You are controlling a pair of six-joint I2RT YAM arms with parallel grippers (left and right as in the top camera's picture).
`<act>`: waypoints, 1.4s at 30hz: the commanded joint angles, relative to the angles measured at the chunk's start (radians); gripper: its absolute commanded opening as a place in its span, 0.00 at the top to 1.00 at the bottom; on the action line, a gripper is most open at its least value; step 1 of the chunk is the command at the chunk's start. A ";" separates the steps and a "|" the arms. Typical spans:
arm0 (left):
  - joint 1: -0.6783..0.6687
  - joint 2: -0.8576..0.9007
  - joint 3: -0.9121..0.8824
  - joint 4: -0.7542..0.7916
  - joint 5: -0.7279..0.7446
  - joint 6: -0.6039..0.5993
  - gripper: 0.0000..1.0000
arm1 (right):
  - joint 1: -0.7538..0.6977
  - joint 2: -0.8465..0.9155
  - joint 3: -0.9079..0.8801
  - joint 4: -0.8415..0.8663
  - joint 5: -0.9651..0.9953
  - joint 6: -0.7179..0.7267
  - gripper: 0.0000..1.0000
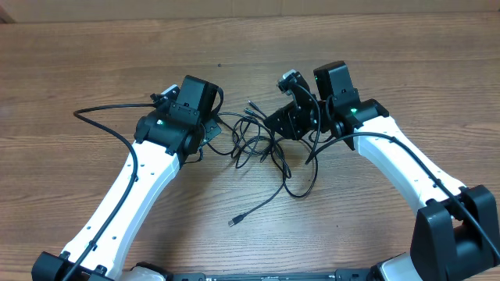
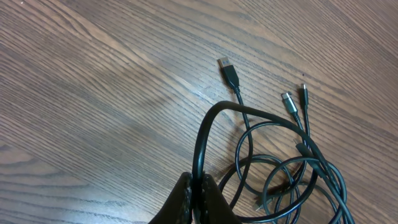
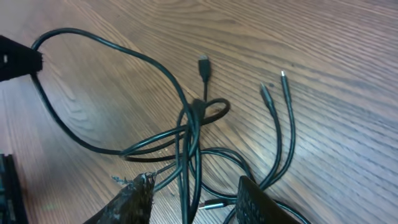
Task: Untangle cables
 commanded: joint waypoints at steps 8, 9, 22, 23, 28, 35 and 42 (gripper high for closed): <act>0.005 0.003 0.011 0.002 0.001 0.019 0.96 | 0.022 0.063 0.007 -0.024 -0.051 -0.066 0.63; 0.005 0.003 0.011 0.002 0.001 0.019 0.95 | 0.027 0.063 0.007 -0.024 -0.055 -0.066 0.63; 0.005 0.003 0.011 0.001 0.001 0.019 0.96 | 0.061 0.070 0.007 -0.020 0.010 -0.064 0.96; 0.005 0.003 0.011 0.000 0.001 0.019 0.96 | 0.061 0.070 0.007 -0.020 0.010 -0.061 0.96; 0.005 0.003 0.011 0.000 0.001 0.019 0.96 | 0.061 0.070 0.007 -0.021 0.006 -0.050 0.96; 0.005 0.003 0.011 -0.009 0.001 0.019 0.96 | 0.059 0.068 0.007 0.053 -0.307 -0.031 0.96; 0.005 0.003 0.011 -0.031 -0.003 0.020 0.96 | 0.059 0.068 0.007 0.154 -0.615 -0.032 0.96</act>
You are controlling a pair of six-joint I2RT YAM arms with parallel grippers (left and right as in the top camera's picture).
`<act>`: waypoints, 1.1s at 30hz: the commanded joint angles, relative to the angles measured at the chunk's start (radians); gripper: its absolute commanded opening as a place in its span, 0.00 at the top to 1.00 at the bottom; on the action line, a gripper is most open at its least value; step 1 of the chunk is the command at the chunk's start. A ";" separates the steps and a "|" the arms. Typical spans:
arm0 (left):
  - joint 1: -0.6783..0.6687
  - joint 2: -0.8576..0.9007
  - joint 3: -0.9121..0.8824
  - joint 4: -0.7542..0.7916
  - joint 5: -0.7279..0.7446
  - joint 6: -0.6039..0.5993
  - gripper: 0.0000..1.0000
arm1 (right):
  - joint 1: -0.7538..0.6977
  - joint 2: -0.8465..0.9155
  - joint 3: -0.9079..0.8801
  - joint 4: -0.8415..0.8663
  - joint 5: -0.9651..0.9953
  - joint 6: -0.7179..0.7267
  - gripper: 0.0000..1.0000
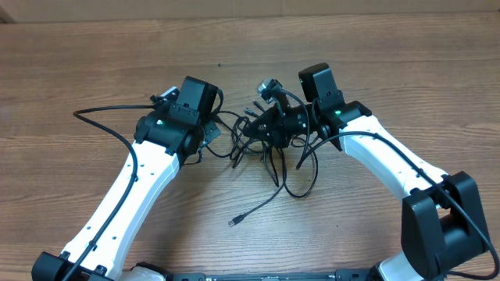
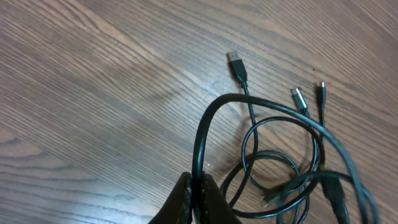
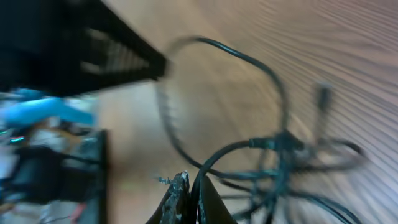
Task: Untangle cables
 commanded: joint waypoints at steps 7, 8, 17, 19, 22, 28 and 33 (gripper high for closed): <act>0.004 0.003 0.011 0.000 -0.002 0.019 0.96 | 0.000 0.002 0.007 0.070 -0.312 -0.001 0.96; 0.003 0.003 0.011 0.000 -0.002 0.019 0.96 | -0.001 0.002 0.007 0.079 -0.330 -0.001 0.96; 0.005 0.003 0.011 -0.014 -0.003 0.019 0.96 | -0.074 0.002 0.007 0.135 -0.256 0.096 0.96; 0.005 0.003 0.011 -0.014 -0.003 0.019 0.95 | -0.105 0.002 0.007 0.130 -0.160 0.154 0.96; 0.005 0.003 0.011 -0.014 -0.003 0.019 0.96 | -0.148 0.002 0.007 0.114 -0.027 0.243 0.96; 0.005 0.004 0.011 -0.014 -0.002 0.019 0.95 | -0.187 0.002 0.007 -0.012 0.135 0.291 0.75; 0.005 0.003 0.011 -0.014 -0.002 0.018 0.96 | -0.185 0.002 0.007 -0.127 0.163 0.284 0.51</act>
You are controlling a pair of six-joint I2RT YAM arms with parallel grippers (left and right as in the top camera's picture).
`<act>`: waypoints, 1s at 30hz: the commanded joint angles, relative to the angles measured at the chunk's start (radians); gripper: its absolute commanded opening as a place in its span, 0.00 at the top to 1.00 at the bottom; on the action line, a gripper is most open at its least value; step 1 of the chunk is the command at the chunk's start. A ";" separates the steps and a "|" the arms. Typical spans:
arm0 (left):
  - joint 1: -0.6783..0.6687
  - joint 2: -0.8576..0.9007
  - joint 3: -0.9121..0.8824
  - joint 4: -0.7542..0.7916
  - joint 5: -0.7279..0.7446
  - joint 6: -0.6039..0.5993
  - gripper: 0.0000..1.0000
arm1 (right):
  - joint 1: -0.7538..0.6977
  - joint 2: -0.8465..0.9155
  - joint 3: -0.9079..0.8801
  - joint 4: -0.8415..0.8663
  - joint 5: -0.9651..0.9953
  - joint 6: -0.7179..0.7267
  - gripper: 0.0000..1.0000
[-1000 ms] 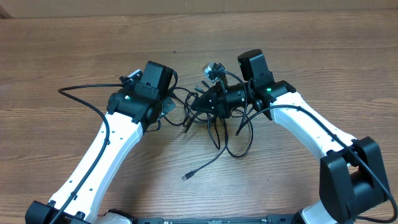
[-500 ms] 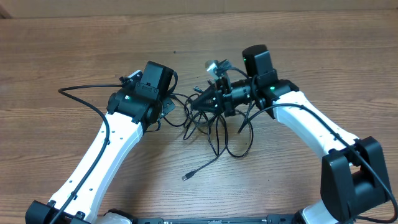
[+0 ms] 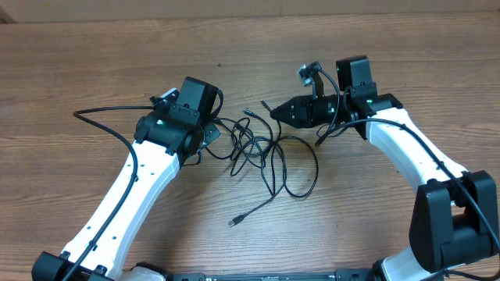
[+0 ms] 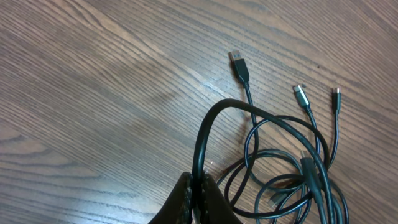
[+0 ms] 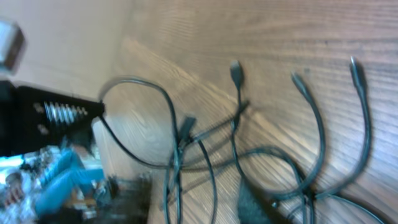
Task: Untangle cables
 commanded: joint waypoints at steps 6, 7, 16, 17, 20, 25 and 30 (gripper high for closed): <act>0.005 0.003 0.011 -0.006 0.002 0.015 0.96 | 0.004 0.002 0.007 -0.113 0.137 0.007 0.19; 0.005 0.003 0.011 -0.009 0.002 0.015 0.96 | 0.004 0.002 0.007 -0.130 0.137 0.007 0.17; 0.005 -0.002 0.018 -0.040 0.004 0.031 0.96 | 0.016 0.002 0.007 -0.296 0.177 -0.065 0.10; 0.005 -0.005 0.029 -0.040 -0.001 0.060 0.96 | 0.018 0.002 0.007 -0.303 0.192 -0.064 0.10; 0.005 -0.026 0.115 -0.057 -0.002 0.187 0.96 | 0.023 0.002 0.007 -0.312 0.234 -0.064 0.09; 0.005 -0.050 0.397 -0.171 -0.029 0.411 0.96 | 0.023 0.002 0.007 -0.308 0.245 -0.064 0.08; 0.005 -0.051 0.717 -0.246 -0.133 0.540 0.96 | 0.023 0.002 0.007 -0.305 0.245 -0.064 0.07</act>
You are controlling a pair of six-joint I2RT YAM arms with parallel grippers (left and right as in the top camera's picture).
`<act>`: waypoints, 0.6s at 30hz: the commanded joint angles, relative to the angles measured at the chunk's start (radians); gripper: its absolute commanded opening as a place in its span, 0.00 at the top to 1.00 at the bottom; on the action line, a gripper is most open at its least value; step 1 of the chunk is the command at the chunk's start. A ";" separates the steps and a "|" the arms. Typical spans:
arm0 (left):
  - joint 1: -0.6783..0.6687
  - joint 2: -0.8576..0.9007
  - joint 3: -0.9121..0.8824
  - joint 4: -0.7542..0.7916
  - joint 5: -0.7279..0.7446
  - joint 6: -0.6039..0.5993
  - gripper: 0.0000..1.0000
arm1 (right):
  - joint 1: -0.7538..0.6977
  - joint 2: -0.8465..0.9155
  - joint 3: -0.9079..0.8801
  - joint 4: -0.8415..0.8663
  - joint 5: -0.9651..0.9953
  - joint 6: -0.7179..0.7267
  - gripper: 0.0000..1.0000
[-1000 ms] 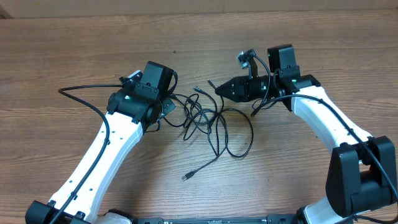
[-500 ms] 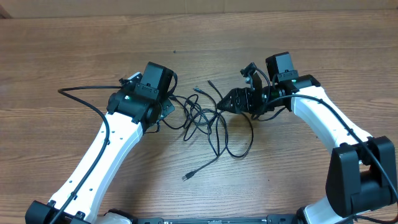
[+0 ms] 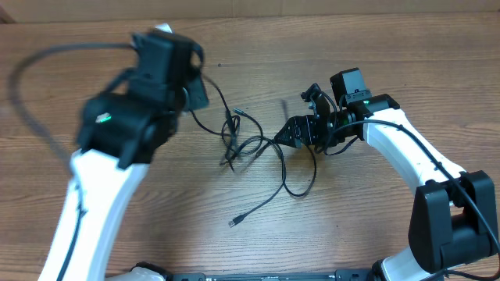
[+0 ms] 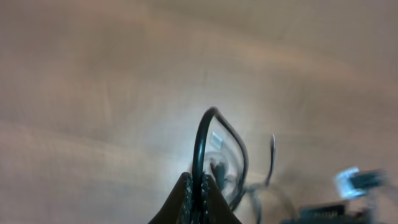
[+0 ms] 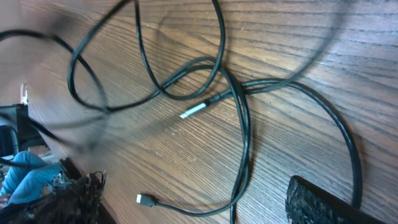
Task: Untangle cables
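Note:
Several thin black cables [image 3: 251,145] lie knotted mid-table, with plugs at their ends. My left gripper [image 3: 195,90] is raised high at the back left, blurred, and shut on one black cable [image 4: 205,134] that runs down to the knot. In the left wrist view its fingers [image 4: 186,193] pinch that strand. My right gripper [image 3: 292,133] sits low at the knot's right edge. It is open, and in the right wrist view its fingers [image 5: 314,200] straddle cable strands [image 5: 242,137] lying on the wood without touching them. A silver connector [image 5: 194,111] shows among the strands.
A loose cable end with its plug [image 3: 233,222] trails toward the table's front. The wooden table [image 3: 375,226] extends around the knot. The left arm's own black lead [image 3: 47,58] arcs over the back left.
My left gripper, then low beside the knot, is now lifted high toward the back left with its cable drawn up. The right gripper has come down from behind the knot to its right edge.
My left gripper stayed shut on one strand throughout. The right gripper was open over the knot, then shut on a strand at its middle, then drawn back to the right with the cables spread wider. Now the left holds its strand high and the right is open.

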 commanded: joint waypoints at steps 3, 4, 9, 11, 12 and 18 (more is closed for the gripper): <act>0.005 -0.039 0.359 -0.026 -0.163 0.206 0.96 | 0.005 0.002 0.007 0.011 0.010 -0.012 0.07; 0.005 -0.039 0.391 -0.025 -0.177 0.214 0.96 | 0.005 0.002 0.007 0.013 0.010 -0.012 0.07; 0.005 -0.041 0.500 -0.023 -0.238 0.237 0.96 | 0.005 0.002 0.007 0.013 0.010 -0.012 0.07; 0.005 -0.043 0.520 -0.015 -0.267 0.238 0.96 | 0.005 0.002 0.007 0.013 0.010 -0.012 0.07; 0.005 -0.045 0.527 -0.008 -0.292 0.238 0.96 | 0.005 0.002 0.007 0.014 0.010 -0.012 0.07; 0.005 -0.044 0.544 0.040 -0.306 0.238 0.96 | 0.005 0.002 0.007 0.026 -0.012 -0.013 0.06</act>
